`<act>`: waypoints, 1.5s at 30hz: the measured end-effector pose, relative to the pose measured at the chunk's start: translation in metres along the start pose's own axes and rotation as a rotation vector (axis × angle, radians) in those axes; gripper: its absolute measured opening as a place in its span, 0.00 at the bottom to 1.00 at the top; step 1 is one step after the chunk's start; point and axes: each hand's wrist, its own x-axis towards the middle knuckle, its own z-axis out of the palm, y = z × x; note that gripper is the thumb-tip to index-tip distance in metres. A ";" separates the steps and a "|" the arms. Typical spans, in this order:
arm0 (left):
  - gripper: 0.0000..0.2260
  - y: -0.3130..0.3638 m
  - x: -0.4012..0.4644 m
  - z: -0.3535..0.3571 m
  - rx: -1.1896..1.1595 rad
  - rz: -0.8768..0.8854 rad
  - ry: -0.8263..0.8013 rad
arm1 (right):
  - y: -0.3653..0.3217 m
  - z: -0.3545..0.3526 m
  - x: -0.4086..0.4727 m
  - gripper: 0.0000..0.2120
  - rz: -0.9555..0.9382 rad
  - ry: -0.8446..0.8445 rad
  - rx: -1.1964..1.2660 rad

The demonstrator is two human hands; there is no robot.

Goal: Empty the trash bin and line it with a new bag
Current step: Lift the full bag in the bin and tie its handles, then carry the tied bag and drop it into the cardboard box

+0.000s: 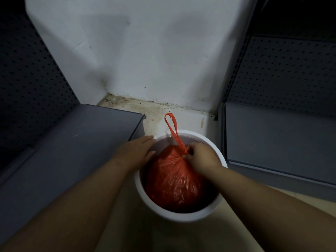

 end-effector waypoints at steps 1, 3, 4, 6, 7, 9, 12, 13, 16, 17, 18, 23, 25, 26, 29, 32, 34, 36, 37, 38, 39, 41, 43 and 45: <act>0.23 0.000 0.001 -0.001 -0.004 0.002 -0.004 | -0.001 -0.001 0.001 0.20 0.003 -0.005 -0.001; 0.22 0.001 0.003 -0.004 -0.003 0.016 0.010 | -0.002 -0.004 0.002 0.20 -0.003 -0.013 -0.018; 0.21 0.002 0.004 -0.006 0.009 0.026 0.015 | -0.003 -0.006 0.002 0.21 -0.006 -0.013 -0.026; 0.18 0.003 0.007 -0.011 0.032 0.041 0.007 | -0.005 -0.010 0.002 0.21 -0.012 -0.016 -0.033; 0.18 0.004 0.009 -0.013 0.039 0.044 -0.008 | -0.007 -0.013 0.002 0.21 -0.011 -0.022 -0.035; 0.17 0.006 0.010 -0.021 0.043 0.039 -0.057 | -0.011 -0.022 0.000 0.21 -0.008 -0.033 -0.037; 0.17 0.008 0.013 -0.039 0.003 -0.011 -0.125 | -0.023 -0.044 -0.006 0.18 -0.005 -0.045 0.007; 0.18 0.010 0.013 -0.048 -0.014 -0.026 -0.118 | -0.027 -0.053 -0.008 0.15 -0.002 -0.048 0.021; 0.17 0.022 0.008 -0.088 -0.048 -0.074 -0.010 | -0.046 -0.084 -0.016 0.08 0.036 -0.072 -0.002; 0.17 0.027 0.005 -0.106 -0.052 -0.091 0.029 | -0.054 -0.096 -0.020 0.08 0.049 -0.072 -0.002; 0.17 0.032 0.002 -0.125 -0.049 -0.105 0.061 | -0.063 -0.109 -0.024 0.11 0.058 -0.069 -0.001; 0.19 0.068 -0.018 -0.240 -0.065 -0.130 0.121 | -0.120 -0.195 -0.057 0.05 0.080 -0.028 0.026; 0.19 0.087 -0.029 -0.288 -0.025 -0.107 0.148 | -0.142 -0.232 -0.074 0.06 0.094 -0.009 0.028; 0.19 0.097 -0.036 -0.312 0.001 -0.089 0.171 | -0.153 -0.251 -0.085 0.06 0.098 0.001 0.029; 0.23 0.127 -0.058 -0.387 0.008 -0.015 0.226 | -0.185 -0.305 -0.117 0.05 0.134 0.036 0.027; 0.18 0.156 -0.075 -0.452 0.047 0.079 0.220 | -0.212 -0.357 -0.151 0.05 0.177 0.079 0.035; 0.19 0.171 -0.085 -0.491 0.068 0.132 0.253 | -0.231 -0.392 -0.174 0.07 0.197 0.123 0.028; 0.23 0.187 -0.094 -0.527 0.066 0.221 0.270 | -0.244 -0.423 -0.200 0.09 0.228 0.181 0.031; 0.23 0.194 -0.098 -0.543 0.084 0.276 0.260 | -0.250 -0.437 -0.213 0.10 0.243 0.215 0.027; 0.23 0.202 -0.102 -0.557 0.111 0.320 0.264 | -0.255 -0.449 -0.227 0.10 0.264 0.251 0.022; 0.22 0.213 -0.107 -0.572 0.137 0.360 0.266 | -0.258 -0.461 -0.242 0.11 0.287 0.291 0.017; 0.24 0.238 -0.117 -0.598 0.158 0.457 0.280 | -0.262 -0.480 -0.274 0.11 0.338 0.362 0.012; 0.28 0.266 -0.128 -0.617 0.150 0.569 0.325 | -0.263 -0.496 -0.311 0.11 0.405 0.435 0.010; 0.29 0.298 -0.141 -0.631 0.140 0.666 0.370 | -0.259 -0.509 -0.352 0.10 0.476 0.509 0.015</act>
